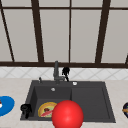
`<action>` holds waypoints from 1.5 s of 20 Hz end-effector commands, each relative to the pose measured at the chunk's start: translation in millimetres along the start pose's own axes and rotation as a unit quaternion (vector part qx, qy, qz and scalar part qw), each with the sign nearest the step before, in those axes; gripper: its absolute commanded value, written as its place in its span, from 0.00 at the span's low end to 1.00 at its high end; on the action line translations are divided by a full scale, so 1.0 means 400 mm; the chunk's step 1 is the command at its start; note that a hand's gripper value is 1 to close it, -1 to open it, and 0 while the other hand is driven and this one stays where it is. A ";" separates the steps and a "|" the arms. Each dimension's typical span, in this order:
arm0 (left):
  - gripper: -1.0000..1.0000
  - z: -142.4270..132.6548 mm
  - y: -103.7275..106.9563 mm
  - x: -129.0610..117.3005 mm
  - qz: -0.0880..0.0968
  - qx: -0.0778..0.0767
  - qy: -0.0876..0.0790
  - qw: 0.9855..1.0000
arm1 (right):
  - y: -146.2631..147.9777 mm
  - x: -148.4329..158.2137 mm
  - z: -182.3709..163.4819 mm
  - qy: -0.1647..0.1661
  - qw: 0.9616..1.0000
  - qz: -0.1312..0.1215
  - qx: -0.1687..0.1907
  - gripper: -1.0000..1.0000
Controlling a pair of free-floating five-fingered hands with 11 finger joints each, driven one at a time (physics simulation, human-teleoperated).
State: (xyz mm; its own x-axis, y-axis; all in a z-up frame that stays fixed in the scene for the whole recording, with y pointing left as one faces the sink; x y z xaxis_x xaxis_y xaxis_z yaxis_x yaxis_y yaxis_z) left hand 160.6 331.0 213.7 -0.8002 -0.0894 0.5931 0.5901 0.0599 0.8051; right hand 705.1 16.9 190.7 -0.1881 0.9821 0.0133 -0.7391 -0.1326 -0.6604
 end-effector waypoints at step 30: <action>0.50 0.000 0.000 0.000 0.000 0.000 0.000 1.000 | 0.068 0.014 -0.090 -0.037 0.998 0.028 -0.030 0.00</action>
State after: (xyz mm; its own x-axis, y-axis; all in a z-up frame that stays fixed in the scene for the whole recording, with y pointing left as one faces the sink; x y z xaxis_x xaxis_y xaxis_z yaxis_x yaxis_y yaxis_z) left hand 160.6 331.0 213.7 -0.8002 -0.0894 0.5931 0.5901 0.0599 0.8051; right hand 698.5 23.4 171.9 -0.2568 0.9655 0.0435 -0.6863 -0.1505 -0.7115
